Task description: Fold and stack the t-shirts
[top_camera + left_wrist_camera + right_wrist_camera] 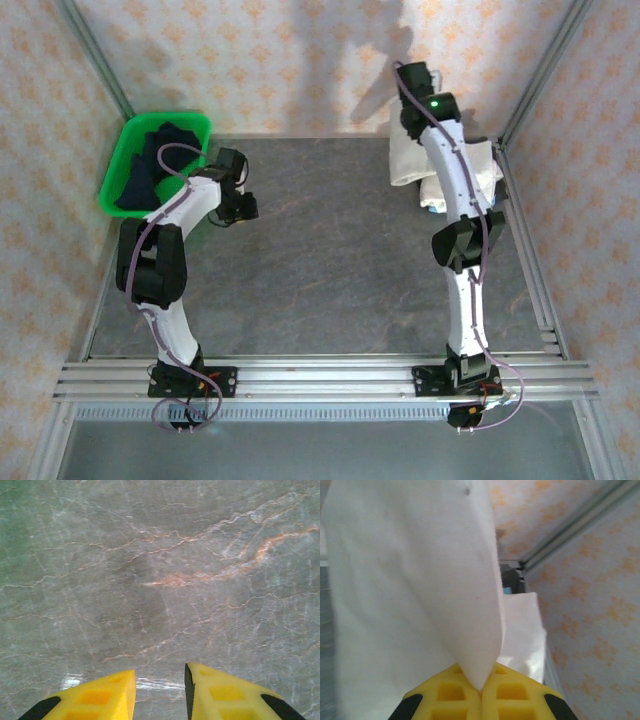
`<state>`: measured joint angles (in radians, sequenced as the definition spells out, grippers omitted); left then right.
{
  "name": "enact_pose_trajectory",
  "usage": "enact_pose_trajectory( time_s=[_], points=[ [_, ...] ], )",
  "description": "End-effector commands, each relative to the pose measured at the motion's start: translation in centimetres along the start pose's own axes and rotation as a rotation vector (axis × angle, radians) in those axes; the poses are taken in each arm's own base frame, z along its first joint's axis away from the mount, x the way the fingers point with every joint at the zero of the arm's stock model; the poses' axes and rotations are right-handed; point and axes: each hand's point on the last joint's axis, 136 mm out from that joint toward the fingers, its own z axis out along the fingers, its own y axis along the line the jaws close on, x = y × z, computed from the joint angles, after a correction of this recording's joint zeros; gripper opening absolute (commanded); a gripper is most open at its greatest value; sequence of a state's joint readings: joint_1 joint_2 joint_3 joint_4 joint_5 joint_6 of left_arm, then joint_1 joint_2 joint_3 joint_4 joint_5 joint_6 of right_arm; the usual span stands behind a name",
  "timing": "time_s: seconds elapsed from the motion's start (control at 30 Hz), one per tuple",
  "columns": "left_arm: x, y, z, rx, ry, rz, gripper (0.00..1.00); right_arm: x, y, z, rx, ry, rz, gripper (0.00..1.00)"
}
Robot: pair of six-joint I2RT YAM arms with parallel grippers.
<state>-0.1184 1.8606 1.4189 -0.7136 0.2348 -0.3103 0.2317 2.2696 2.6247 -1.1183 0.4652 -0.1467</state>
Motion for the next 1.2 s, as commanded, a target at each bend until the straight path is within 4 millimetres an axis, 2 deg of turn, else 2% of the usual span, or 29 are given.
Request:
enact_pose_trajectory(
  time_s=[0.0,0.1,0.27,0.37,0.4,0.47,0.53,0.6,0.77,0.87,0.93,1.03,1.07,1.1,1.17],
  points=[
    [0.5,1.1,-1.2,-0.038,0.000,0.023,0.32,0.7,-3.8,2.3,0.042,0.044,0.057,0.00],
    [0.7,1.1,-0.9,-0.034,0.010,0.023,0.32,2.4,-4.7,5.7,-0.017,0.114,0.113,0.00],
    [0.9,1.2,-0.5,-0.039,0.025,0.025,0.32,5.6,-5.9,10.7,-0.040,0.210,0.103,0.00],
    [0.9,1.2,-0.3,-0.037,0.031,0.025,0.32,7.2,-7.7,13.0,-0.016,0.255,0.127,0.01],
    [1.0,1.2,-0.3,-0.038,0.031,0.027,0.32,7.7,-8.6,13.6,0.005,0.270,0.141,0.07],
    [0.9,1.2,-0.3,-0.040,0.029,0.027,0.32,8.4,-9.9,14.0,0.036,0.291,0.156,0.11],
    [0.9,1.2,-0.2,-0.039,0.030,0.026,0.32,8.2,-11.0,14.0,0.068,0.283,0.182,0.16],
    [0.9,1.1,-0.2,-0.036,0.033,0.023,0.32,7.7,-11.5,13.3,0.074,0.268,0.210,0.32],
    [1.3,0.9,-0.3,-0.012,0.025,0.008,0.32,6.8,-12.3,10.4,0.057,0.247,0.309,0.61],
    [1.6,0.6,-0.4,0.016,0.013,-0.007,0.32,6.7,-12.0,8.3,0.056,0.238,0.322,0.71],
    [1.7,0.3,-0.6,0.041,0.000,-0.018,0.32,6.9,-10.5,7.0,0.024,0.235,0.306,0.76],
    [1.7,-0.2,-0.8,0.076,-0.021,-0.031,0.33,8.4,-6.8,5.5,-0.035,0.235,0.291,0.77],
    [1.7,-0.3,-0.8,0.086,-0.026,-0.035,0.33,9.4,-5.3,5.5,-0.076,0.252,0.295,0.76],
    [1.8,-0.5,-0.7,0.094,-0.026,-0.034,0.33,10.2,-4.6,5.8,-0.087,0.257,0.320,0.75],
    [1.9,-0.7,-0.6,0.111,-0.026,-0.039,0.33,12.4,-4.0,7.3,-0.066,0.296,0.365,0.73]
  ],
)
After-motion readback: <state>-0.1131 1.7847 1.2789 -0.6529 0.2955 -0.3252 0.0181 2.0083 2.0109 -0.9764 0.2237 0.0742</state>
